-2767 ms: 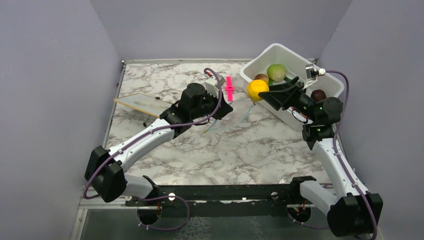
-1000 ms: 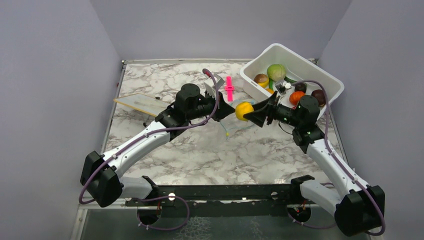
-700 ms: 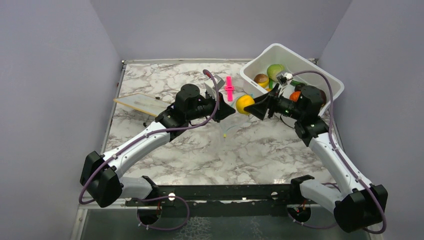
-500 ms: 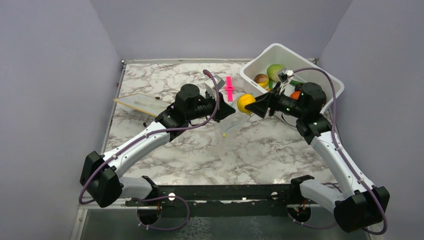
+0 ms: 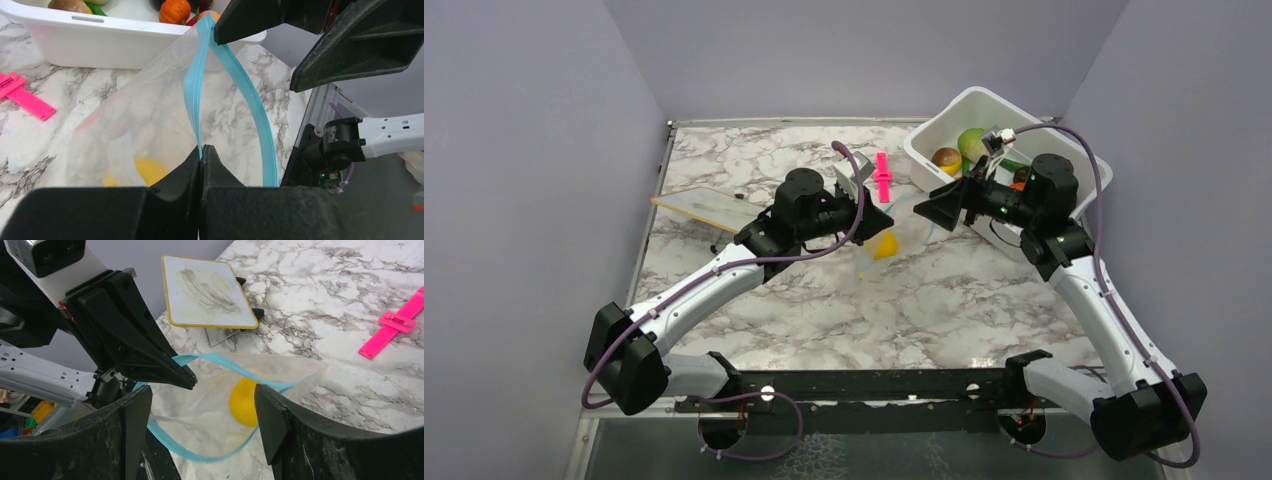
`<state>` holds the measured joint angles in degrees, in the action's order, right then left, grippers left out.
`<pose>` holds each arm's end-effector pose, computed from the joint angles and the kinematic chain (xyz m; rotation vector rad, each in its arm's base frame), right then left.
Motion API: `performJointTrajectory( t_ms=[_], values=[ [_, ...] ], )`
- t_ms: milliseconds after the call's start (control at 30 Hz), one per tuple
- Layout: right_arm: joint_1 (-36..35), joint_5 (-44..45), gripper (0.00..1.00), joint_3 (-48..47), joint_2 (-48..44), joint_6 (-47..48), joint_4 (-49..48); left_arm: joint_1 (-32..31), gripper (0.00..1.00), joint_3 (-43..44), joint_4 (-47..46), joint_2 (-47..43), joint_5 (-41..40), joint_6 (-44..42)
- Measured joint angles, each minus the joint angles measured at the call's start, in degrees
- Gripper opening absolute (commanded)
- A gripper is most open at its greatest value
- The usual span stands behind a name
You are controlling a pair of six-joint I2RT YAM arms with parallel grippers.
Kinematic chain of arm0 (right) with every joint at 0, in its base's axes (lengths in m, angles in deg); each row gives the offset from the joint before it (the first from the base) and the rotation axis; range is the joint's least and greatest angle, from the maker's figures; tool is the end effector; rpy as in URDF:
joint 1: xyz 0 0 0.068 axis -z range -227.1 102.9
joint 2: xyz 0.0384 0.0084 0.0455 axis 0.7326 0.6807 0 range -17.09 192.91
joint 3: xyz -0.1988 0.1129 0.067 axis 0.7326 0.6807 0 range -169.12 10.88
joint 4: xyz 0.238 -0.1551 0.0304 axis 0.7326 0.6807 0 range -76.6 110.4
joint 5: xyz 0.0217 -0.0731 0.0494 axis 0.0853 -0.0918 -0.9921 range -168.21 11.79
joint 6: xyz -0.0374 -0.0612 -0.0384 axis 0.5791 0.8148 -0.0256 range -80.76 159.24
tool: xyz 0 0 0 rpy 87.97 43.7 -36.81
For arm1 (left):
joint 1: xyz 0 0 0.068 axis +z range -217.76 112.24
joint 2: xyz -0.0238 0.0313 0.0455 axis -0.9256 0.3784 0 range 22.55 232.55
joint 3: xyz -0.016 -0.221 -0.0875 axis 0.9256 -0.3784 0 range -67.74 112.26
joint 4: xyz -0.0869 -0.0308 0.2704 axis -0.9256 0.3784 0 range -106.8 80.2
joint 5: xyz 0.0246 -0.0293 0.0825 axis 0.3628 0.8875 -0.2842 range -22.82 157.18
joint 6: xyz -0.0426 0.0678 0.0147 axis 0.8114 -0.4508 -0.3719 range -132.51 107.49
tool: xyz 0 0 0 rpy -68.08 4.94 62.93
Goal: Place the food in the zip-top bag and seal the zipper
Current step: Place the fake fruit in the zipper food storage bag, then pick up the fake fruit from the bin.
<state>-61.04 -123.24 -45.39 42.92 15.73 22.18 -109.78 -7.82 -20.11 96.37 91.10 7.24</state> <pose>0.2800 0.1209 0.3264 -0.4415 1.8232 1.1573 0.2556 -0.2688 0.3003 0.6793 1.7591 -1.1292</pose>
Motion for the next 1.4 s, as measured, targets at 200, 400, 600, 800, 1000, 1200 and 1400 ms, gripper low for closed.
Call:
performJointTrajectory(
  t_ms=[200,400,600,800,1000,1200,1400],
  values=[
    [0.00,-0.96,0.69,-1.11,0.81,-1.14,0.72,0.00,0.00,-0.42,0.39,-0.07,-0.11,-0.22],
    [0.00,0.90,0.62,-4.37,1.62,-2.10,3.37,0.00,0.00,-1.07,0.70,-1.20,-0.31,-0.63],
    [0.00,10.82,0.56,-11.21,4.57,1.22,7.17,0.00,0.00,-2.86,2.14,-4.48,-1.14,-2.49],
    [0.00,29.79,0.64,-15.06,9.66,6.95,9.68,0.00,0.00,-5.95,2.93,-8.15,-1.25,-5.55],
    [0.00,49.48,0.65,-18.03,18.58,12.85,11.96,0.00,0.00,-9.29,2.95,-10.12,-1.46,-6.91],
    [1.51,61.53,0.66,-20.83,27.56,17.92,13.77,0.00,0.00,-11.08,2.86,-10.56,-1.44,-7.13],
    [6.86,62.99,0.71,-24.09,36.24,19.63,14.64,0.00,0.00,-11.13,2.82,-10.67,-1.40,-7.06]
  ],
)
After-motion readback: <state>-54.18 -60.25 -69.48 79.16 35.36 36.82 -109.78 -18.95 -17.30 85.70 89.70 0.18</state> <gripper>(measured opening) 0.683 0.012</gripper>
